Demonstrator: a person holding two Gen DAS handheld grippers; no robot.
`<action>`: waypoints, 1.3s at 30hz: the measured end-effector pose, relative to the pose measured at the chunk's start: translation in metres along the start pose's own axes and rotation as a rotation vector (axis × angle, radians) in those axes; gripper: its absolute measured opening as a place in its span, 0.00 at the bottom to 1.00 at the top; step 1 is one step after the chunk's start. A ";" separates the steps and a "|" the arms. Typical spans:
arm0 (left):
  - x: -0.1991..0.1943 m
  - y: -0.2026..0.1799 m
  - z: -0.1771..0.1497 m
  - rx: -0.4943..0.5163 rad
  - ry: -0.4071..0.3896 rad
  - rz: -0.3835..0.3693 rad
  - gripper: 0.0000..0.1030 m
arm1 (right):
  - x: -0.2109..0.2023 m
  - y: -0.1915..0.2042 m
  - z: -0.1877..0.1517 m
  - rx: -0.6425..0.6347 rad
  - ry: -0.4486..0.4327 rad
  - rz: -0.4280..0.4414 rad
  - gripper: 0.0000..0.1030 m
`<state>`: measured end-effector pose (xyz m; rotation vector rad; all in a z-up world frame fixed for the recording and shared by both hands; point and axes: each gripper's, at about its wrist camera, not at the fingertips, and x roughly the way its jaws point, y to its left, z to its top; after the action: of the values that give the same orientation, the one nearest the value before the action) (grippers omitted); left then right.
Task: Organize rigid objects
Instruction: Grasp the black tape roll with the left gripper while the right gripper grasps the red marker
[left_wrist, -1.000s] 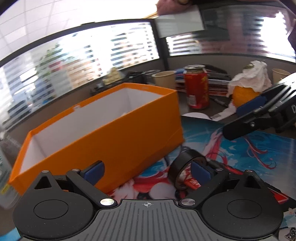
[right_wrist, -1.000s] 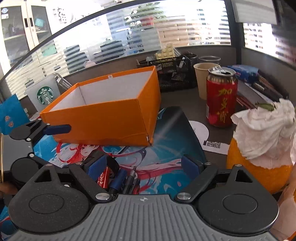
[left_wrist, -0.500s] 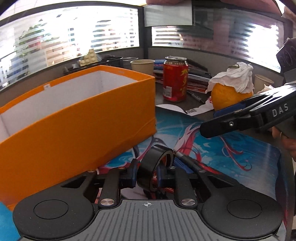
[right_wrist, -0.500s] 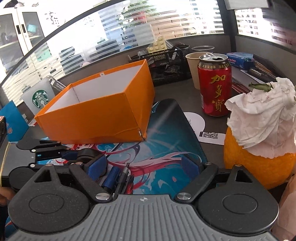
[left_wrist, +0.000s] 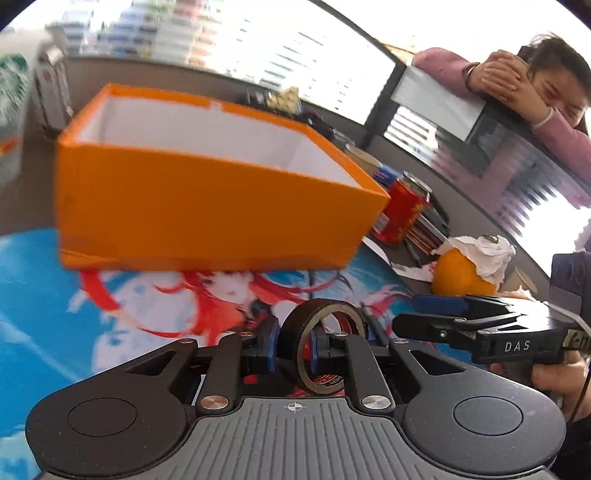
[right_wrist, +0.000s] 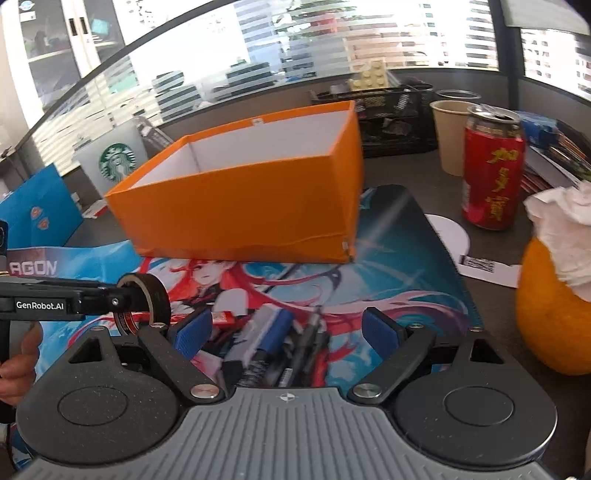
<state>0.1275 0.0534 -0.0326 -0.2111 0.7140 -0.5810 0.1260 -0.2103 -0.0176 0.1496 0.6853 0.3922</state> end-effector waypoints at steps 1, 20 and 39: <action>-0.007 0.000 0.000 0.006 -0.015 0.013 0.14 | 0.000 0.004 0.000 -0.010 -0.001 0.006 0.85; -0.047 0.025 -0.020 0.007 -0.056 0.300 0.15 | 0.060 0.077 0.001 -0.521 0.150 0.211 0.55; -0.042 0.025 -0.024 -0.005 -0.067 0.303 0.15 | 0.049 0.092 -0.014 -0.374 0.183 0.116 0.17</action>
<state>0.0969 0.0978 -0.0362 -0.1232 0.6666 -0.2823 0.1232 -0.1066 -0.0332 -0.2042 0.7728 0.6440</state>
